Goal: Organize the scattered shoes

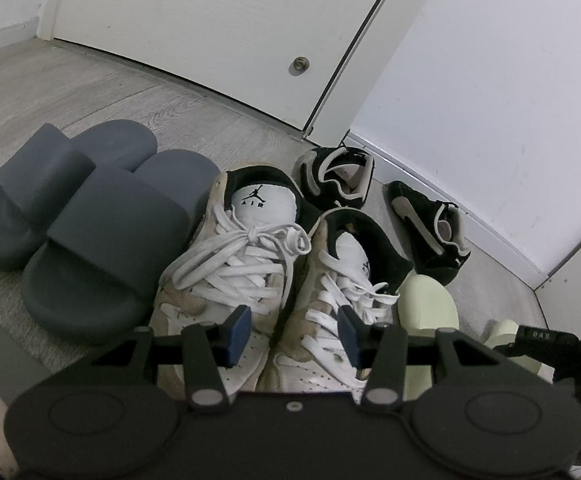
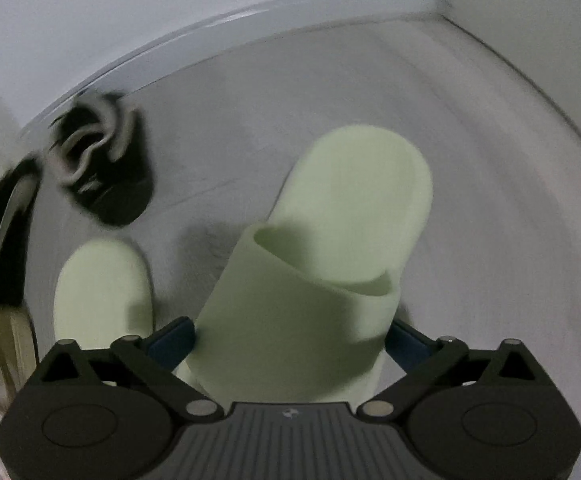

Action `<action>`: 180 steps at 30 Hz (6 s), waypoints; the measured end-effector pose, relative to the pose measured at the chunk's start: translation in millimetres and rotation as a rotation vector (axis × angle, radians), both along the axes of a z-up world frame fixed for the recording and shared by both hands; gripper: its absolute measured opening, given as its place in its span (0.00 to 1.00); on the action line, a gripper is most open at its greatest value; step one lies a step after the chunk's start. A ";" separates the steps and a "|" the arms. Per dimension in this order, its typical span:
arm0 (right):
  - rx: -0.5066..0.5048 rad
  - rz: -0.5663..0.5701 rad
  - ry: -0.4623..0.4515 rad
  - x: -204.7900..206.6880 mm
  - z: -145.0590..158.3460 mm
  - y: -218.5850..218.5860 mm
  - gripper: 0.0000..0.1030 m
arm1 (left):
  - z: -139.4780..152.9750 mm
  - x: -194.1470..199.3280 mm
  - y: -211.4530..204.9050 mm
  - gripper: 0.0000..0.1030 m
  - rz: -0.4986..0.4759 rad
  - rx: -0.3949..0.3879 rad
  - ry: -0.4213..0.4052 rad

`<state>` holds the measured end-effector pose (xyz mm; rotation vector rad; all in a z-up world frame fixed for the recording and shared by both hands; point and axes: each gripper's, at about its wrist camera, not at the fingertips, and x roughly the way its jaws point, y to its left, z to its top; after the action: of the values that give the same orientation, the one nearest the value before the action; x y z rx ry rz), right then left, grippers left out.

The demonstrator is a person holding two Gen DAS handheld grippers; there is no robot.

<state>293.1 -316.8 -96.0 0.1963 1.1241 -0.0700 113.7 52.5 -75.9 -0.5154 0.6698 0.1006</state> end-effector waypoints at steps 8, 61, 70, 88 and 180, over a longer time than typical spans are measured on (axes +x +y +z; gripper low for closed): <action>0.008 0.279 0.074 -23.2 2.4 1.8 0.95 | 0.6 -2.4 0.9 0.47 0.001 -0.007 -0.008; -0.061 0.324 -0.073 -51.6 1.0 134.3 0.98 | 7.6 -10.6 7.5 0.99 0.030 -0.028 -0.101; 0.461 0.082 -0.080 -49.0 41.9 57.8 0.97 | 7.9 -10.5 8.0 0.99 0.032 -0.029 -0.104; 0.341 -0.077 -0.355 -59.1 102.8 -96.5 0.94 | 6.9 -8.8 5.3 0.99 0.025 -0.017 -0.094; 0.057 0.221 -0.153 -67.6 27.7 53.5 1.00 | 6.8 -7.8 4.7 0.99 0.013 -0.018 -0.106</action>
<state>225.5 -263.3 -68.3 0.1253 0.9900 0.1709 105.9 57.2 -69.0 -0.5389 0.5647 0.0791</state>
